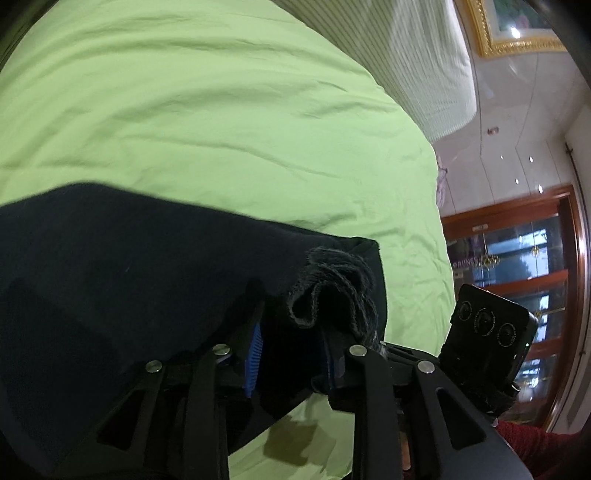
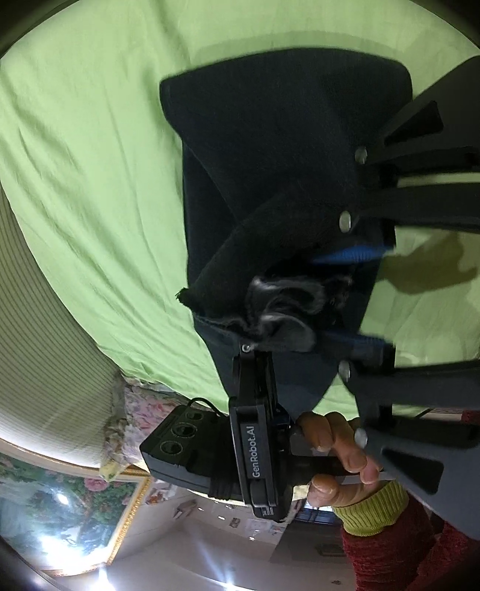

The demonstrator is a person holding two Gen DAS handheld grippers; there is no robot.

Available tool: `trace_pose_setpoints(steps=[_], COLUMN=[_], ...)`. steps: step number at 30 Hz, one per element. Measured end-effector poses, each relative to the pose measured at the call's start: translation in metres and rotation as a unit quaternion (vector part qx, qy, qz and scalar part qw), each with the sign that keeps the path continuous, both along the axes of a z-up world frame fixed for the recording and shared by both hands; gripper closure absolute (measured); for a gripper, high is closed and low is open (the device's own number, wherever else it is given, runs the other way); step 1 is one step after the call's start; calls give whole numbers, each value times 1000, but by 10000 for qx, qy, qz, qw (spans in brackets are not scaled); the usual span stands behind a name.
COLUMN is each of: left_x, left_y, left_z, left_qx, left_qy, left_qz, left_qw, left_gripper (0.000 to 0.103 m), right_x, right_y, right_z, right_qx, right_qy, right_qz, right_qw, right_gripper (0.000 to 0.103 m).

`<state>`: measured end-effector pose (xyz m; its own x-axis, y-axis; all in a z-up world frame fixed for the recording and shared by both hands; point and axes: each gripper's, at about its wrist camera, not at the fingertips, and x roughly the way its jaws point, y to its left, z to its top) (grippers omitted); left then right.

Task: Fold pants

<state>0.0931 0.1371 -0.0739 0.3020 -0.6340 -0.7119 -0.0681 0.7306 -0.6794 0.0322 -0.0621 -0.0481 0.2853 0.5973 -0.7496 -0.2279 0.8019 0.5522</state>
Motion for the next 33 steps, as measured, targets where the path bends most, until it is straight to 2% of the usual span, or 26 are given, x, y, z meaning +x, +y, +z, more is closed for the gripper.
trace_pose_setpoints(steps=[4, 9, 11, 16, 22, 29, 33], left_x=[-12, -35, -45, -69, -100, -136, -156], left_y=[9, 29, 35, 52, 72, 102, 116], left_z=[-1, 0, 2, 7, 11, 14, 18], left_qx=[-38, -235, -257, -352, -334, -366, -248], left_qy=[42, 67, 26, 14, 0, -25, -51], left_qz=[253, 775, 951, 1360, 1819, 2442, 2712], left_qw=[9997, 9967, 9951, 9901, 9827, 9690, 9622], left_gripper=[72, 61, 53, 44, 43, 43, 43], right_x=[-3, -8, -9, -11, -10, -2, 2], right_y=[10, 10, 14, 29, 49, 71, 82], right_z=[-3, -8, -8, -8, 0, 10, 14], right_qx=[-101, -87, -97, -74, -73, -112, -158], right_qy=[22, 130, 148, 229, 182, 95, 52], right_qz=[184, 314, 380, 622, 891, 1138, 1287], right_qw=[9998, 9994, 9991, 9978, 9958, 9934, 9915], right_gripper=[55, 53, 52, 52, 52, 52, 52])
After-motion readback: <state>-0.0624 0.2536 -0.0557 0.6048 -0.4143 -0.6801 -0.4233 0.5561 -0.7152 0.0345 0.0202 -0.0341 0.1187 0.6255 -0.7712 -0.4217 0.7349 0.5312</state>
